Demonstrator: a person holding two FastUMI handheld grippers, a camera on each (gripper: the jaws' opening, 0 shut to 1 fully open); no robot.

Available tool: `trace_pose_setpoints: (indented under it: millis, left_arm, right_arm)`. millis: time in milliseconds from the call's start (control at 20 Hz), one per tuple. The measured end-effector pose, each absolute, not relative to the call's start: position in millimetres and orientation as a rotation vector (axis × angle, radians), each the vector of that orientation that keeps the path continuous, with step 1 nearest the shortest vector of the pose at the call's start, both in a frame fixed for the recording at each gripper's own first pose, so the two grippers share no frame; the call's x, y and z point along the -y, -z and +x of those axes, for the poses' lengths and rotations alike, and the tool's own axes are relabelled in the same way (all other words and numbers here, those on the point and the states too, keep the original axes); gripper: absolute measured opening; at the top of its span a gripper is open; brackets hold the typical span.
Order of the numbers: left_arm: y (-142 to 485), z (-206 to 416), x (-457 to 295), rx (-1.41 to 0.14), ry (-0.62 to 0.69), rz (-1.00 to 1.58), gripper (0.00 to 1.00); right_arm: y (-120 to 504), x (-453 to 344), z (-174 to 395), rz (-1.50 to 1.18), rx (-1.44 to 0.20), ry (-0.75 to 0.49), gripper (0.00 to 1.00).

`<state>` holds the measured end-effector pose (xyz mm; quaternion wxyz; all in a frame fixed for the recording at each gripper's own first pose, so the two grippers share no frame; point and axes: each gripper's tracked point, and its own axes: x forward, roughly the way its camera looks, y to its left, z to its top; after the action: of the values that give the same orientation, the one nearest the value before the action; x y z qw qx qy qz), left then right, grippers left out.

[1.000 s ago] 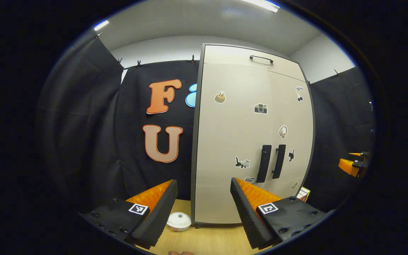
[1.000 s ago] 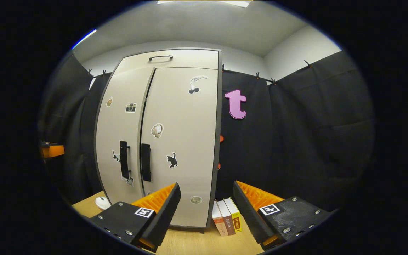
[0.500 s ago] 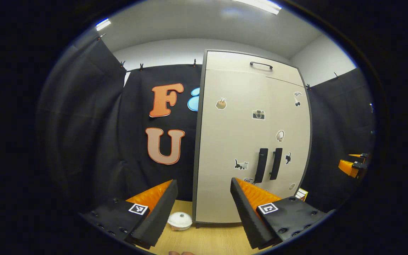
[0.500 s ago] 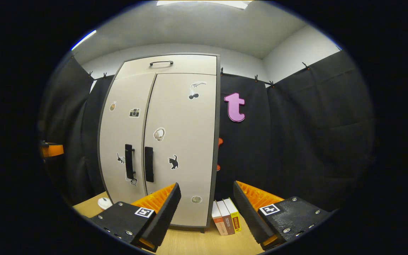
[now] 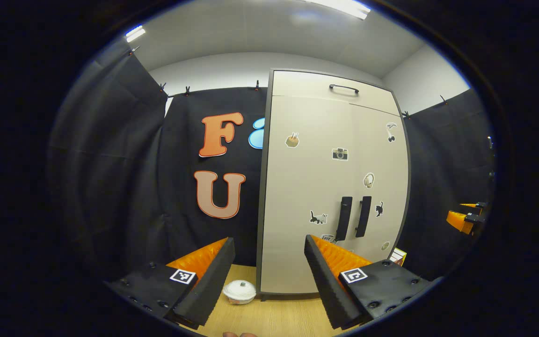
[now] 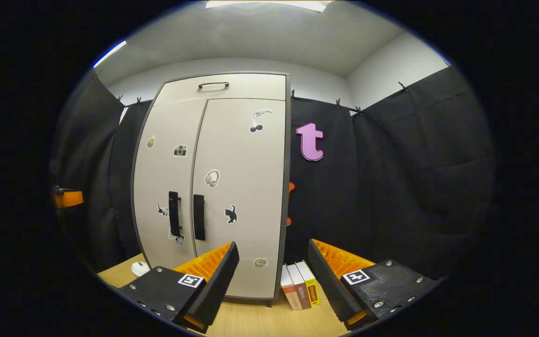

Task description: Grab one shoe with the right hand and put it into the shoe cabinet, grab the other shoe with the left hand and put it into the shoe cabinet; then close the right door with the right hand and the left door with the left hand.

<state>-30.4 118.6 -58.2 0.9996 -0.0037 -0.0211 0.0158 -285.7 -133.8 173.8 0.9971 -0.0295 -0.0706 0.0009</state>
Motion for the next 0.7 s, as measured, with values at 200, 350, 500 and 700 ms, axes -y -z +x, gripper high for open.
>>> trace_pose_setpoints:
  millis: [200, 350, 500, 700]
  left_arm:
    - [56.4, -34.5, -120.9, 0.044, -0.034, -0.011, 0.96]
    - [53.3, -36.0, -120.3, 0.048, -0.029, -0.013, 0.96]
    - [49.3, -39.8, -119.7, 0.055, -0.025, -0.011, 0.94]
    - [43.8, -41.4, -116.0, 0.067, -0.014, -0.020, 0.94]
  right_arm:
    - [-173.1, 133.4, -288.6, -0.056, 0.142, -0.001, 0.92]
    - [-173.8, 135.8, -290.4, -0.052, 0.140, 0.005, 0.92]
    - [-175.0, 138.0, -294.2, -0.046, 0.140, 0.013, 0.92]
    - [-174.2, 143.0, -299.2, -0.045, 0.139, 0.027, 0.92]
